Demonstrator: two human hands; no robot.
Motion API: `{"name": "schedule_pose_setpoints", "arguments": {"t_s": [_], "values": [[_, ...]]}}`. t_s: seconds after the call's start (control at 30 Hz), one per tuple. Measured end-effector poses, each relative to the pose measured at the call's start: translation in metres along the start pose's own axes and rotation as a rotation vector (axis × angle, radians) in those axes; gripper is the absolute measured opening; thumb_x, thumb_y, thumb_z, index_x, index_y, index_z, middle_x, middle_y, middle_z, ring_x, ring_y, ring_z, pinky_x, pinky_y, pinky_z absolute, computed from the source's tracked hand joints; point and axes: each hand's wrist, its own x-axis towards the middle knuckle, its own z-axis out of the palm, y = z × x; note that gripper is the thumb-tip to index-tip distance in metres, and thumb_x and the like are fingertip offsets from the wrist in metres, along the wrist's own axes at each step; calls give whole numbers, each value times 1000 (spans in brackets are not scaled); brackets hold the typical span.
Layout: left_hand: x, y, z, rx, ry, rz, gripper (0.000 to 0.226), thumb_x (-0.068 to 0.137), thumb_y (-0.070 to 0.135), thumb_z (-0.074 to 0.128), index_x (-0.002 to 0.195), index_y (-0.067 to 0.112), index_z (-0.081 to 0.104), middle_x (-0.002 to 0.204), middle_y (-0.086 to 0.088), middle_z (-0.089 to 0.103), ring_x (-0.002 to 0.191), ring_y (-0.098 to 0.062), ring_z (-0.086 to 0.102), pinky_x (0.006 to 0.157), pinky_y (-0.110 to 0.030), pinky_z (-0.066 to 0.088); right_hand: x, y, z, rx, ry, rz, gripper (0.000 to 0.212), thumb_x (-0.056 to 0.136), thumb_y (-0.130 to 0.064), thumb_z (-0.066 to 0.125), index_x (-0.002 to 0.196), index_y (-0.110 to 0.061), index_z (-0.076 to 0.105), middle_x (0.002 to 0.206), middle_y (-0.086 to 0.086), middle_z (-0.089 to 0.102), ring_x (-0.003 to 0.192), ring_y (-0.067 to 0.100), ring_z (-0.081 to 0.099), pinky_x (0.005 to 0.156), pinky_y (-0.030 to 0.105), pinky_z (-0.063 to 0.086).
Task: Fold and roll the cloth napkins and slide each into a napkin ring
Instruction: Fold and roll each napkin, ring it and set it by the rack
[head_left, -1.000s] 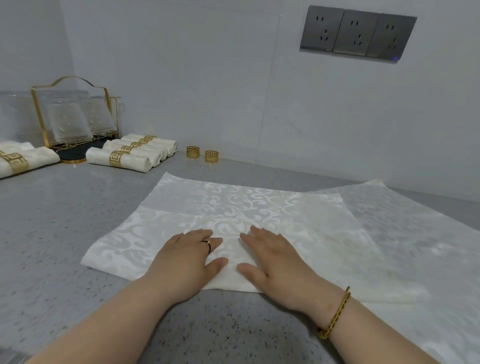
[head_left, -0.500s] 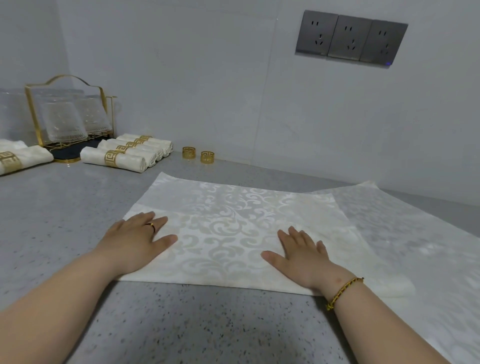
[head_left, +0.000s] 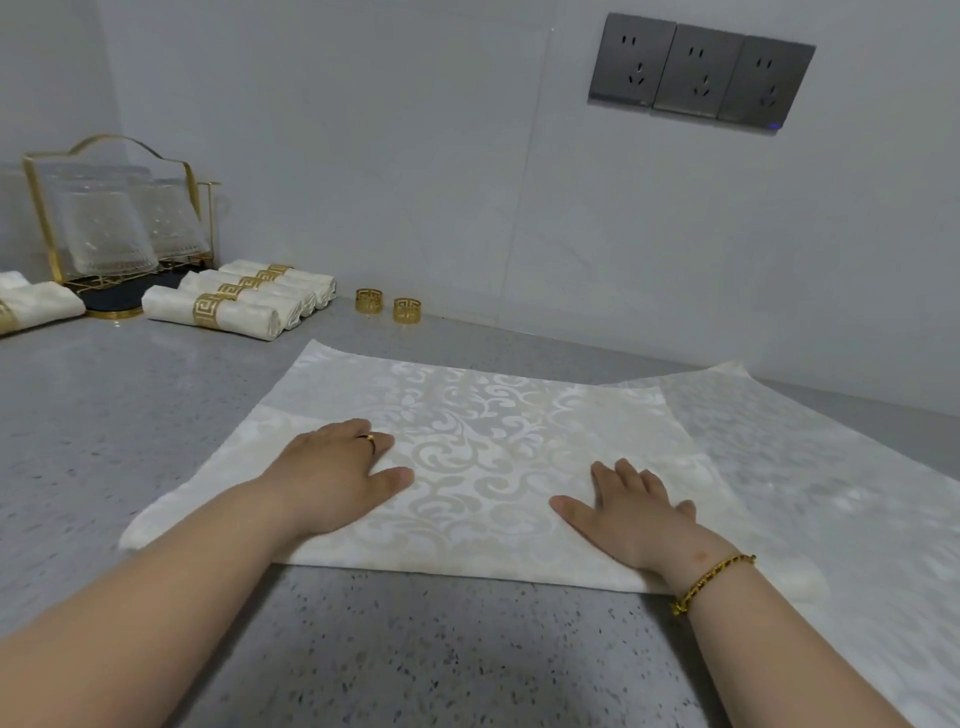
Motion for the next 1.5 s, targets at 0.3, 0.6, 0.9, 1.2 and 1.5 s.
{"name": "schedule_pose_setpoints", "arguments": {"t_s": [0.3,0.6,0.9,1.2,1.5], "values": [[15,7,22,-84,141,49,54,94,50,32,142,27,28,152,4,20,141,-13,13,114,-26,9,7,-1,-7,172,292,-49,45,91,-44,44,131,-22,44,140,0,40,131,24,31,105,34,27],[23,1,26,-50,158,88,62,90,60,16,143,30,23,152,7,17,141,-11,11,113,-26,9,91,-39,-48,87,207,-107,46,92,-36,47,134,-18,40,138,7,44,128,27,38,102,32,34],[25,-1,24,-7,117,104,57,94,53,22,145,32,11,154,9,4,142,-10,1,114,-29,1,167,-71,-50,-42,269,-43,42,96,-27,38,135,-13,36,137,12,42,128,31,35,102,37,30],[24,-2,24,-21,78,99,58,94,54,21,146,32,8,154,10,-1,142,-10,-3,114,-29,-3,171,-74,-52,-83,496,-195,29,90,-15,42,115,-15,57,121,9,54,119,30,37,95,33,30],[26,-4,17,-134,228,126,65,92,53,33,146,29,7,155,6,7,141,-12,7,114,-28,5,101,-70,-80,135,694,-387,19,89,-14,48,100,-8,62,106,6,65,108,26,50,96,31,31]]}}
